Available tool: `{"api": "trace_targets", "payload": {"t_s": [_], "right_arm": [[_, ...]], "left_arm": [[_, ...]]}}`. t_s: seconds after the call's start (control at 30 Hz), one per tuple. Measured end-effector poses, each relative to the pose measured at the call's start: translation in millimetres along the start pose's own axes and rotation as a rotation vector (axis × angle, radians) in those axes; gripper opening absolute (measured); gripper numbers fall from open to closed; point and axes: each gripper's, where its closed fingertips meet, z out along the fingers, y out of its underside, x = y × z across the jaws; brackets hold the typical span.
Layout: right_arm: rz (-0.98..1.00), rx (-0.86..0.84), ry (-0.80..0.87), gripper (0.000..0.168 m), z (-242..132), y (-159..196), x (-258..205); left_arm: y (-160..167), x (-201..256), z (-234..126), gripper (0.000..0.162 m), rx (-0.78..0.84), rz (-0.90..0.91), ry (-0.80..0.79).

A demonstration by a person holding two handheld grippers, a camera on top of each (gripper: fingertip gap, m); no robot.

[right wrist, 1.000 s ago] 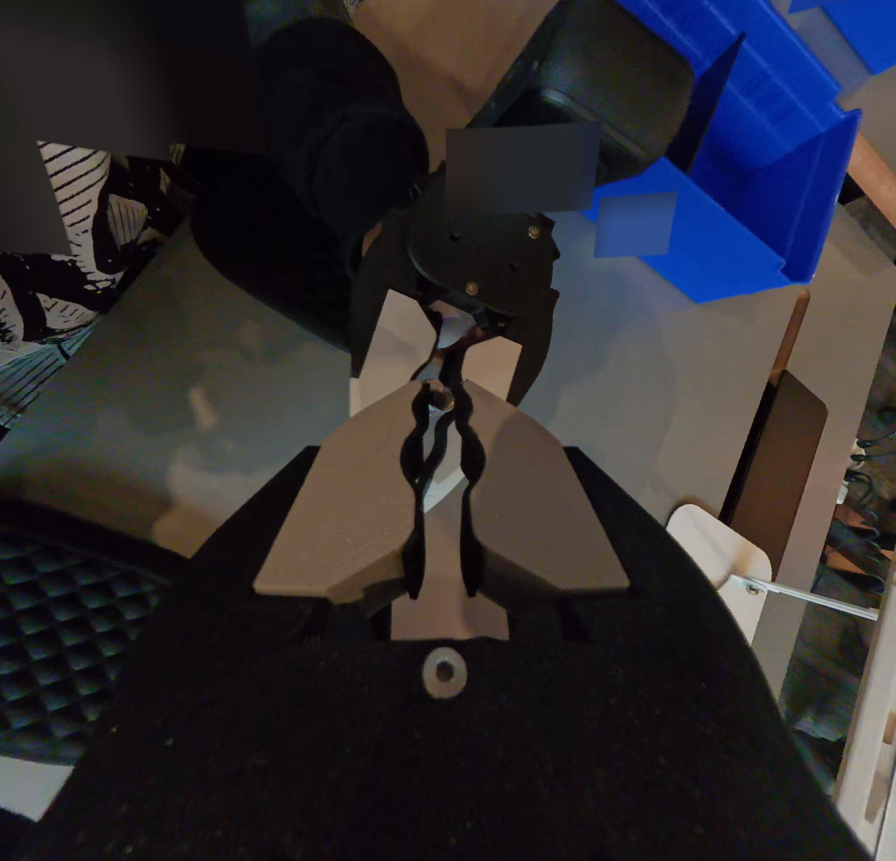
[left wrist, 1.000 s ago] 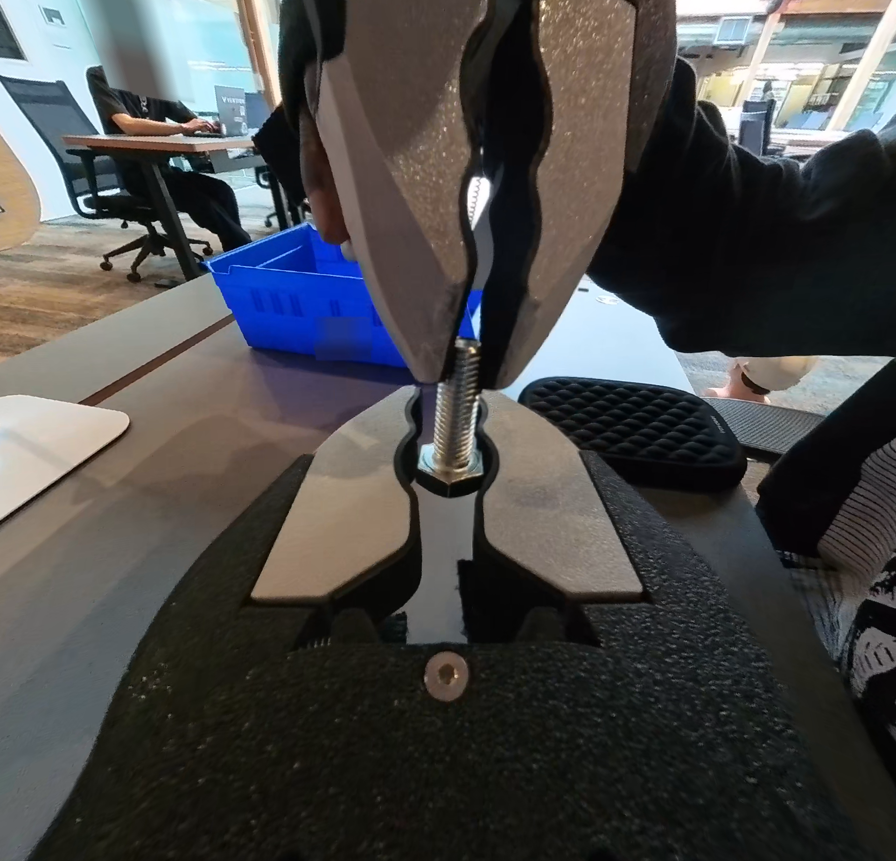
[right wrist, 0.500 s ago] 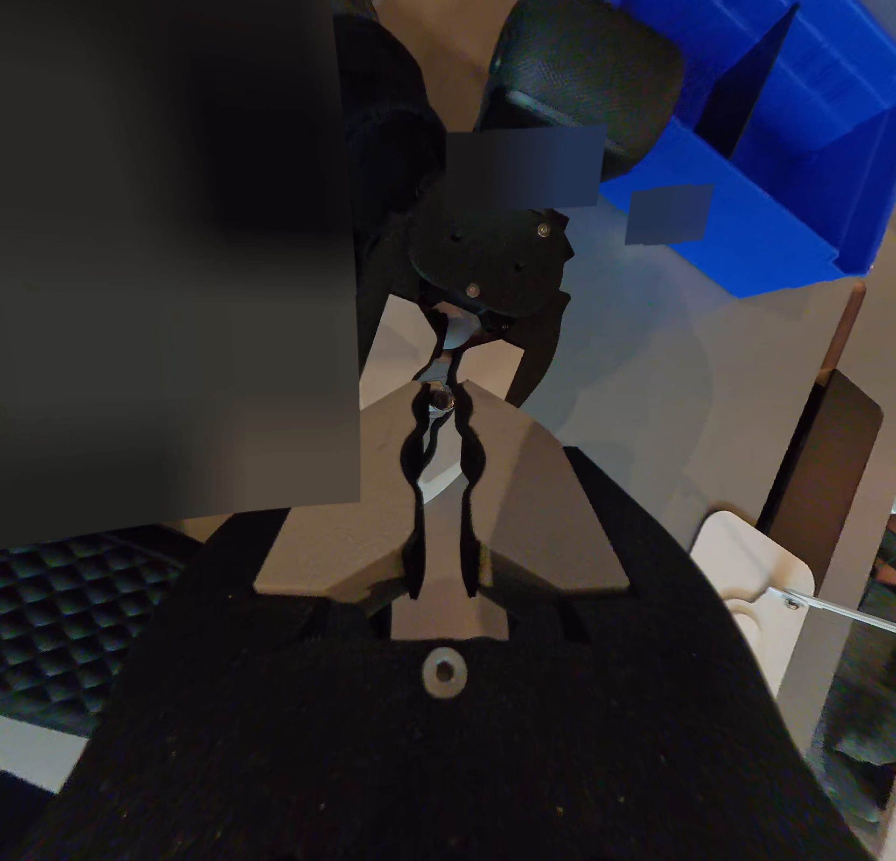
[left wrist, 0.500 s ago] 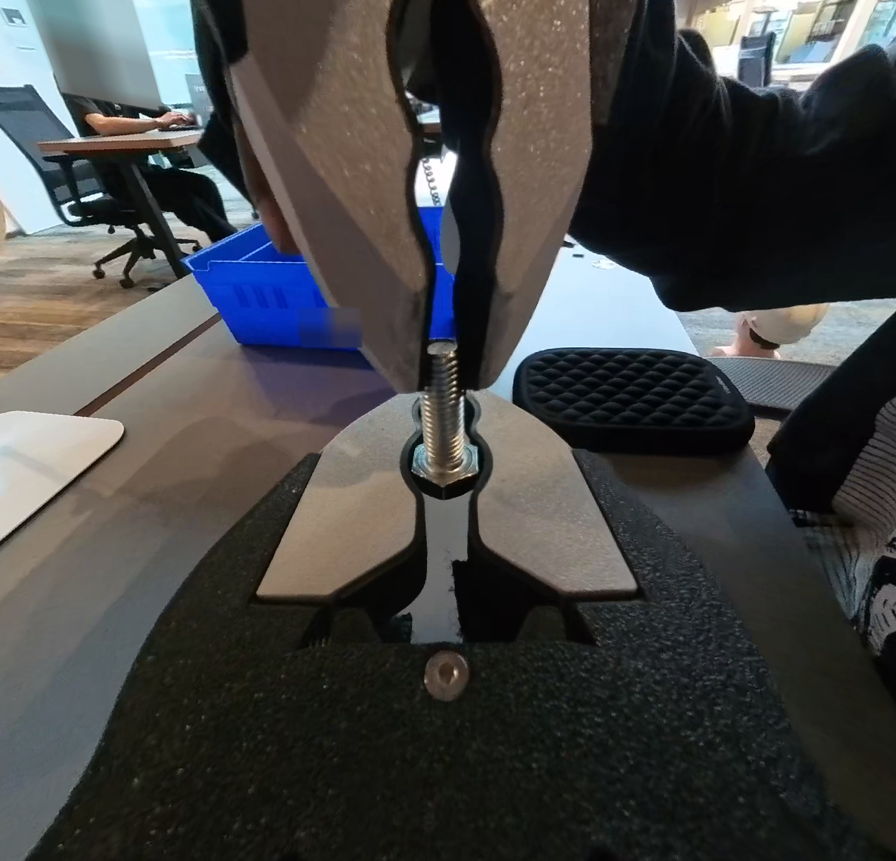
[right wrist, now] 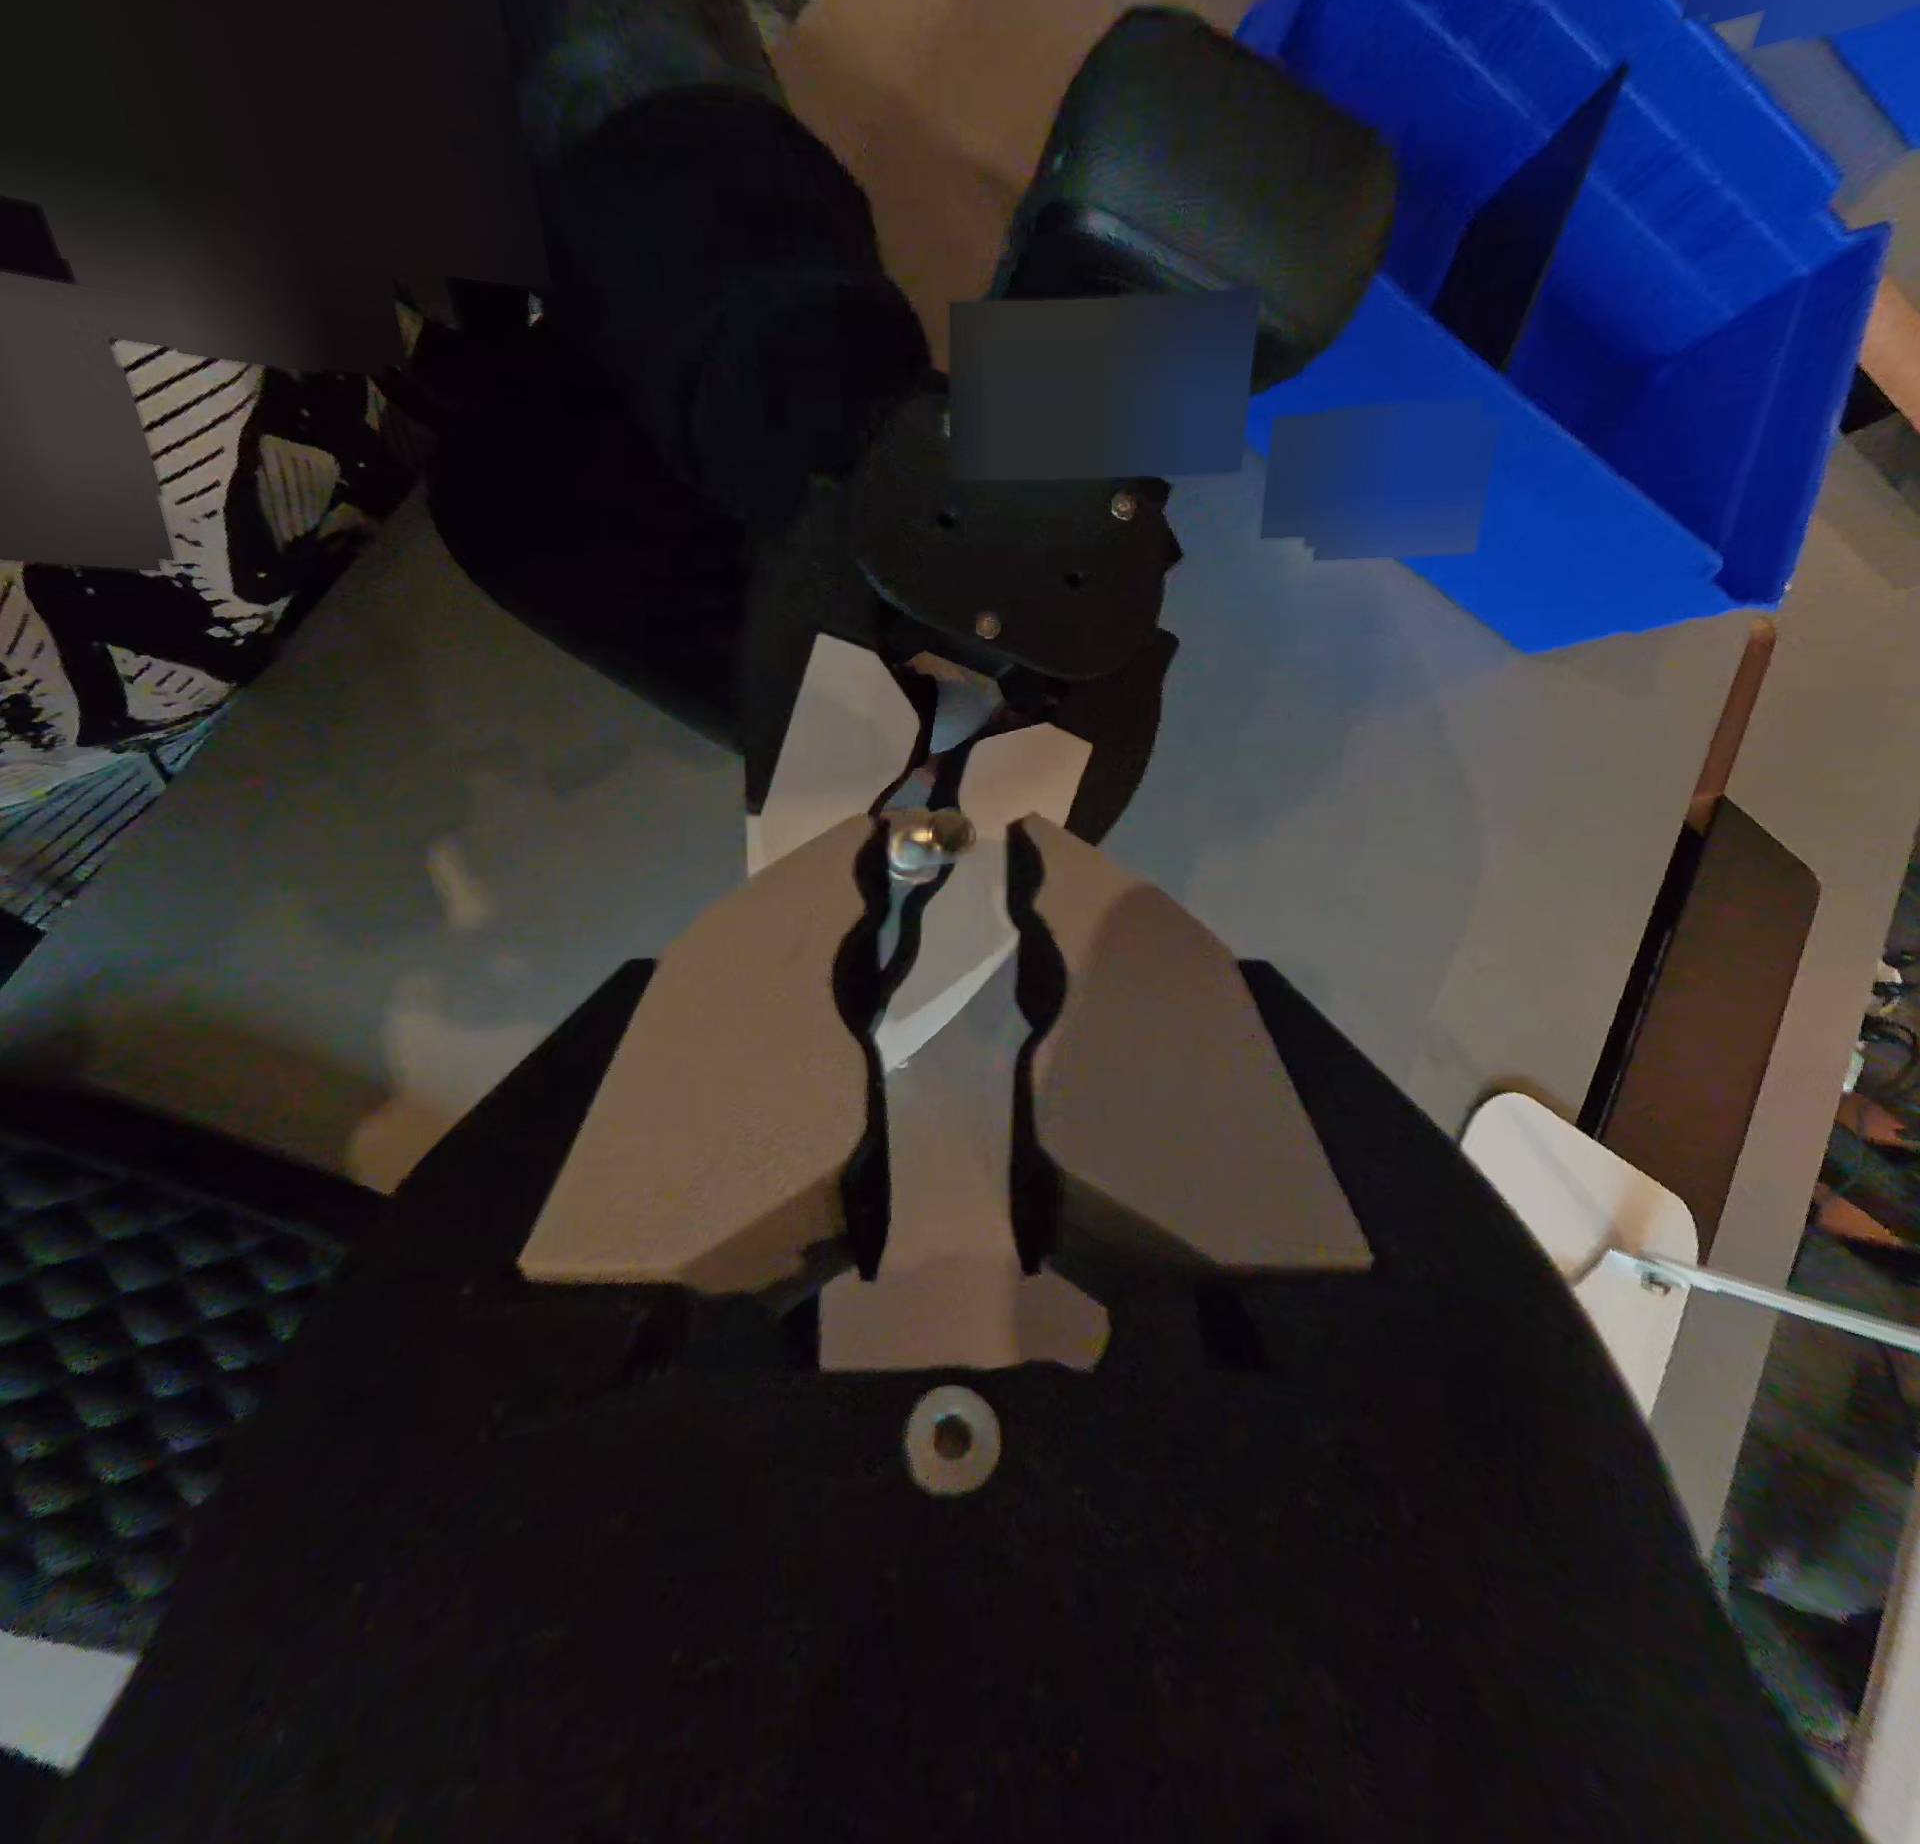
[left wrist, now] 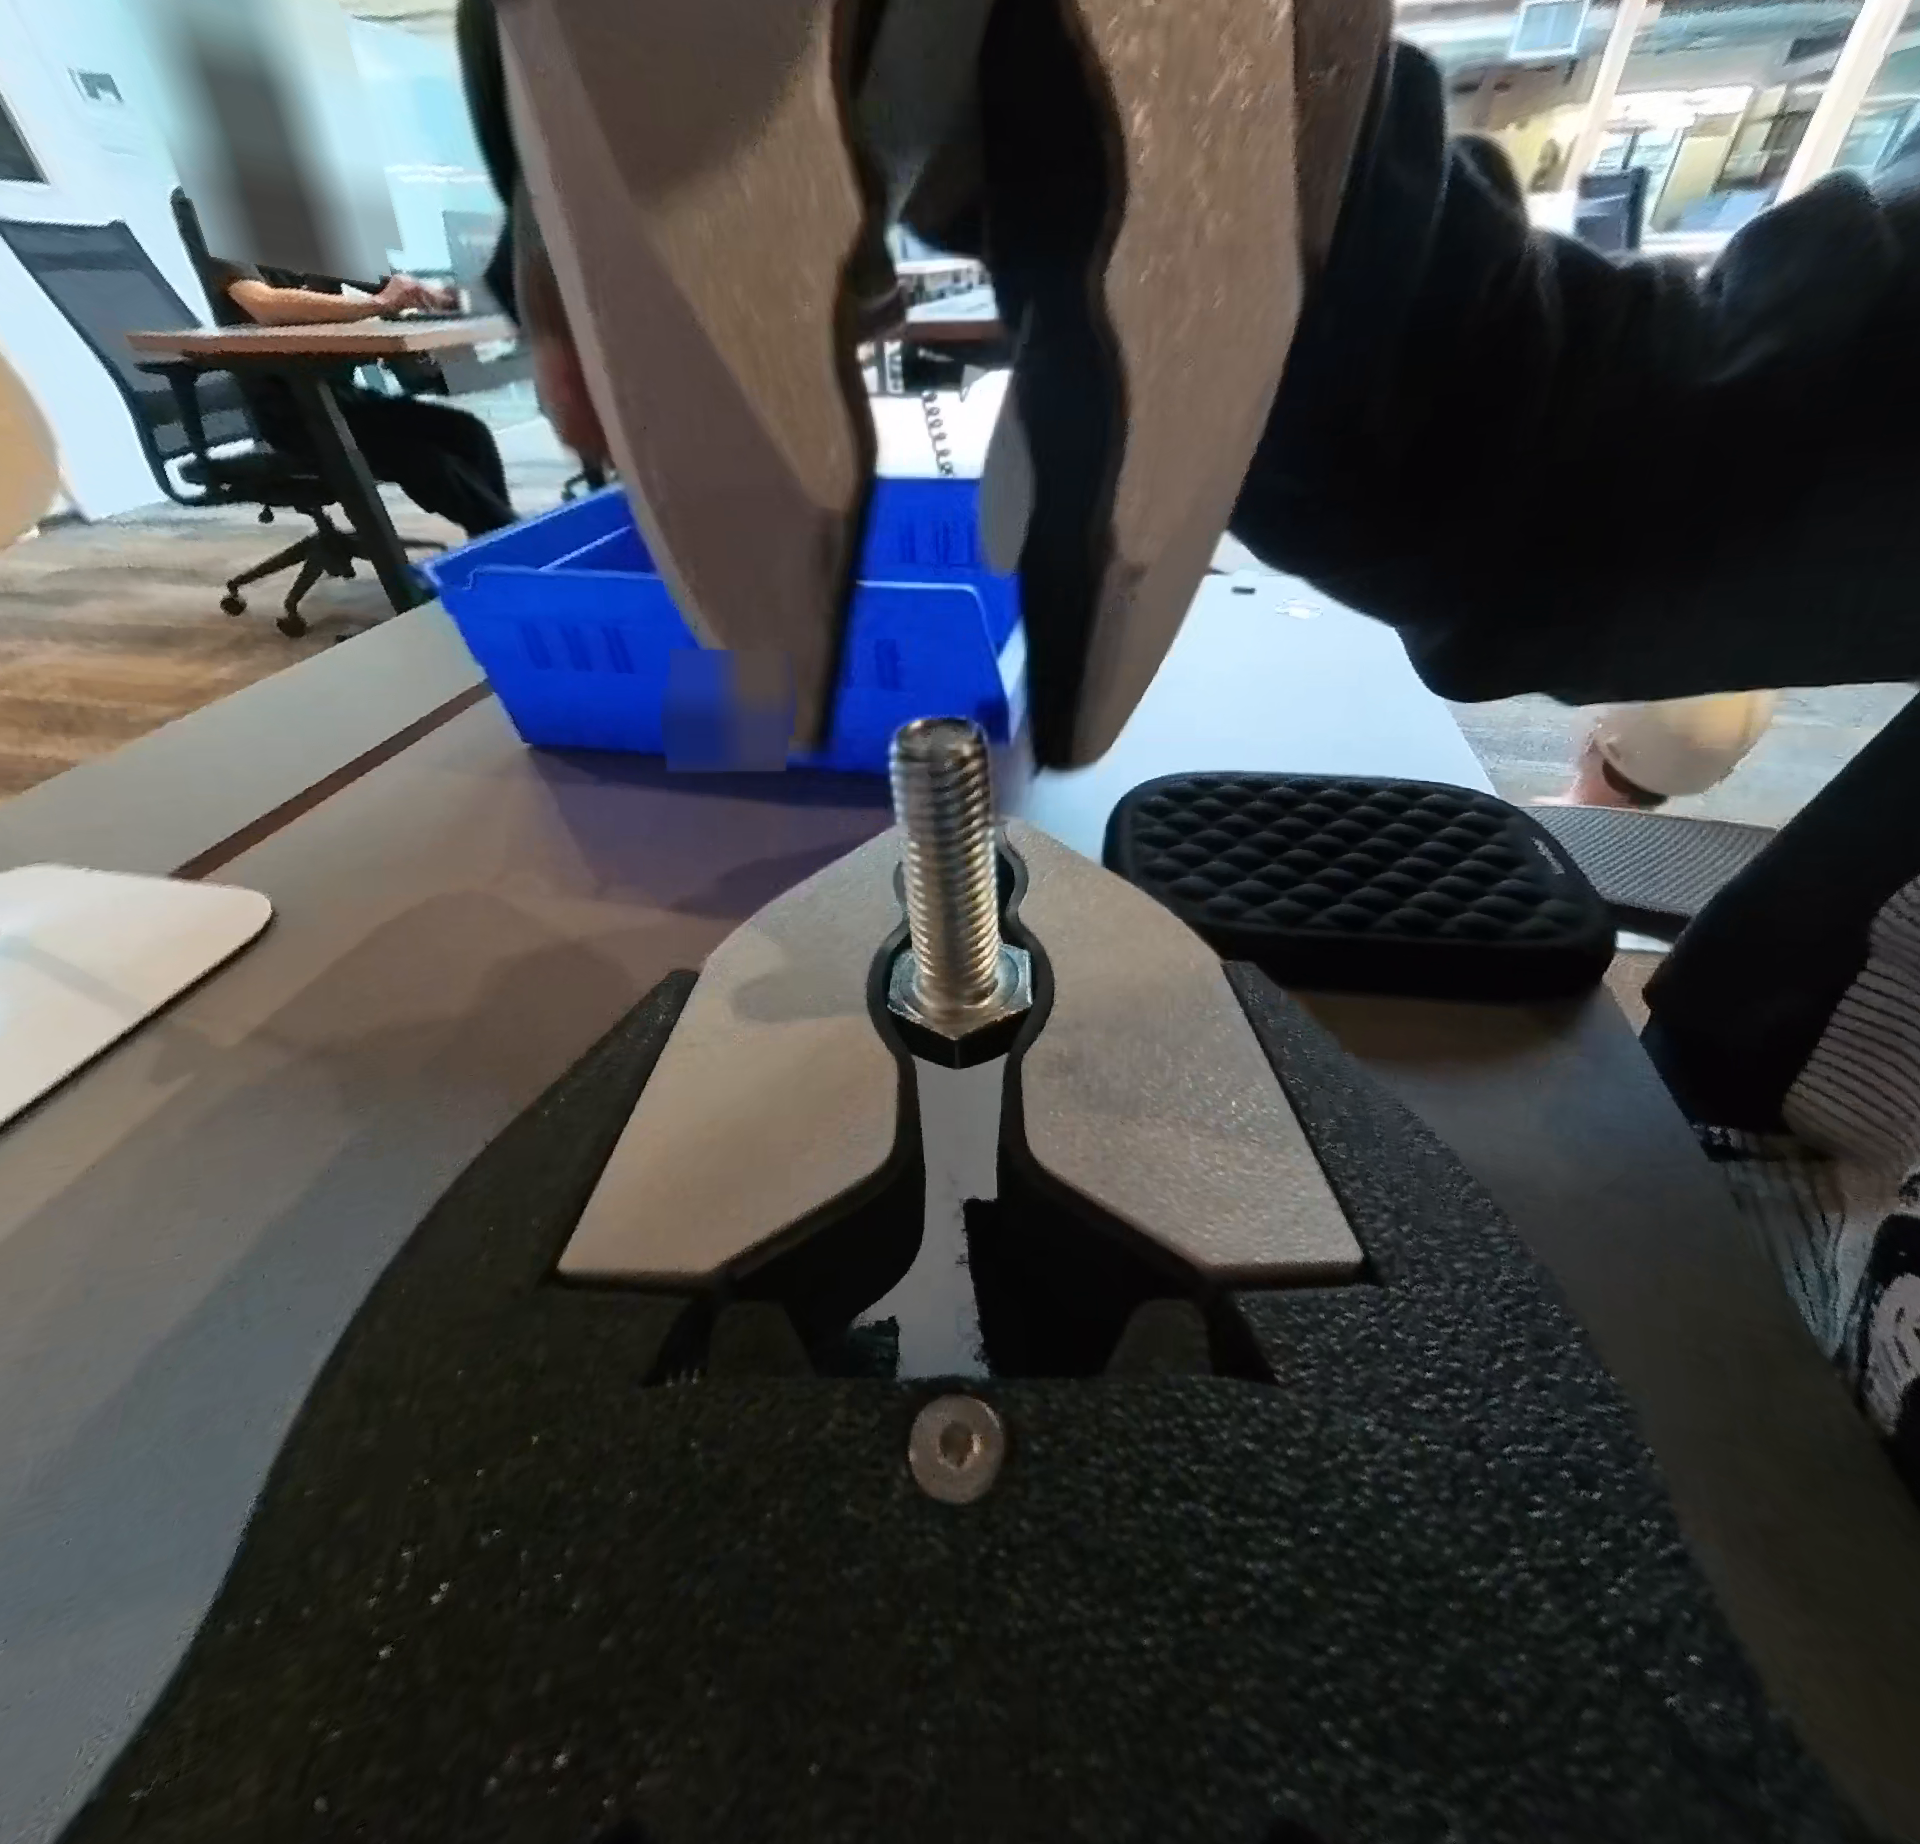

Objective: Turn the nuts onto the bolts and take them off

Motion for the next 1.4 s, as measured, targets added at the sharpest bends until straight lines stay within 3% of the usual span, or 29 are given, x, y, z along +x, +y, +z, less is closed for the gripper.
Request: {"api": "trace_targets", "payload": {"t_s": [0.03, 0.23, 0.67, 0.87, 1.23, 1.4], "right_arm": [[0.017, 0.001, 0.013, 0.026, -2, 1, 2], [0.079, -0.143, -0.004, 0.033, -5, 42, -2], [0.102, -0.377, -0.188, 0.027, 77, 132, -17], [0.066, -0.474, -0.241, 0.026, 90, 148, -19], [0.005, -0.505, -0.277, 0.017, 99, 154, -23], [0.004, -0.465, -0.234, 0.017, 68, 140, -11]], "left_arm": [[4, -2, -3, 0.011, -0.007, -0.008, -0.009], [24, -5, -33, 0.010, 0.029, -0.077, -0.035], [19, 13, -45, 0.010, 0.093, -0.020, 0.046], [21, 16, -43, 0.010, 0.078, -0.012, 0.061], [22, 19, -42, 0.010, 0.070, -0.006, 0.075], [20, 24, -39, 0.011, 0.062, 0.000, 0.122]]}}
